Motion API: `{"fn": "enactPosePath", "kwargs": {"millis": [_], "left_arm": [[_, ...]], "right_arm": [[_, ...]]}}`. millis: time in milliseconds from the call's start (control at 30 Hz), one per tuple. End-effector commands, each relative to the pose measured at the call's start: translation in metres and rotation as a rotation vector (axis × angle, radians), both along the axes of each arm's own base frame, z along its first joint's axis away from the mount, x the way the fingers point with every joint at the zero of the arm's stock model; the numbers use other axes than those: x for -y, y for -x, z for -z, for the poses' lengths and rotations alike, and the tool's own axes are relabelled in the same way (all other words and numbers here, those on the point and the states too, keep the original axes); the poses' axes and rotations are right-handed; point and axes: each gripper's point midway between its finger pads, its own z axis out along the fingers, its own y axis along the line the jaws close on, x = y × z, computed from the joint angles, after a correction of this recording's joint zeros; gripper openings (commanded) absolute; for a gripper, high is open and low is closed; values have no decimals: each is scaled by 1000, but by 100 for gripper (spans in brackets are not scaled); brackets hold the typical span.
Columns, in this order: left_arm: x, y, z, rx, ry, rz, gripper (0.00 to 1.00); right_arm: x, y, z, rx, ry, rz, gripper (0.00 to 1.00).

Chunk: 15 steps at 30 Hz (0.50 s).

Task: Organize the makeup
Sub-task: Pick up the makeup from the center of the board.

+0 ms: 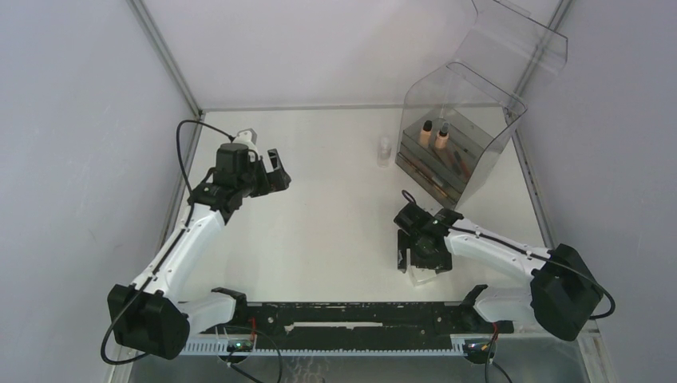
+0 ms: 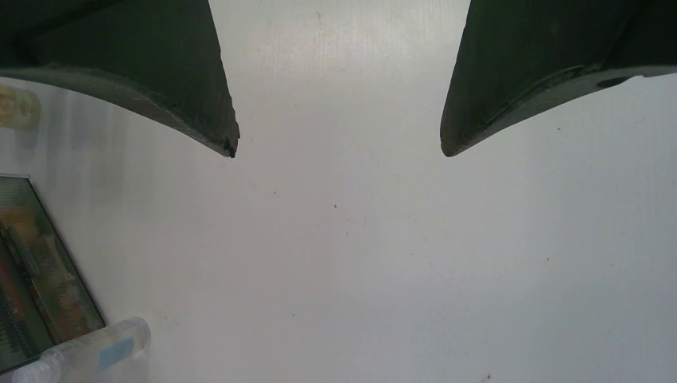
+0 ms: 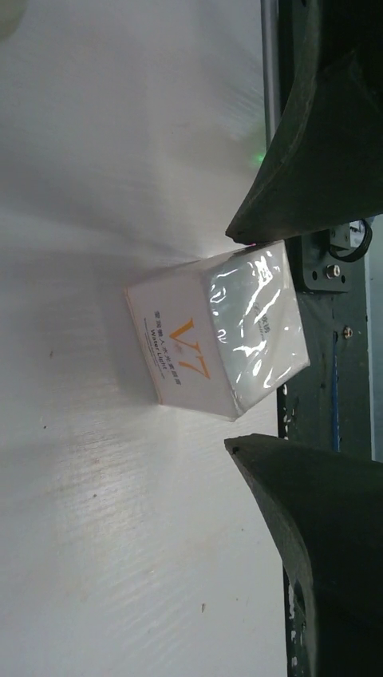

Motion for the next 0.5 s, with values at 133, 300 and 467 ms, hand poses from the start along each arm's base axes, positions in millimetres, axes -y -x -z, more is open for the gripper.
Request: {"fn": "enactPosePath", "kwargs": {"millis": [133, 300, 467], "left_arm": [[2, -5, -3, 30, 17, 5, 100], [-2, -2, -7, 47, 6, 0, 100], [-6, 2, -8, 48, -9, -9, 100]], "right_arm": [[-23, -9, 3, 30, -74, -28, 70], [-46, -43, -39, 145, -139, -109, 47], [-62, -113, -100, 294, -228, -151, 34]]}}
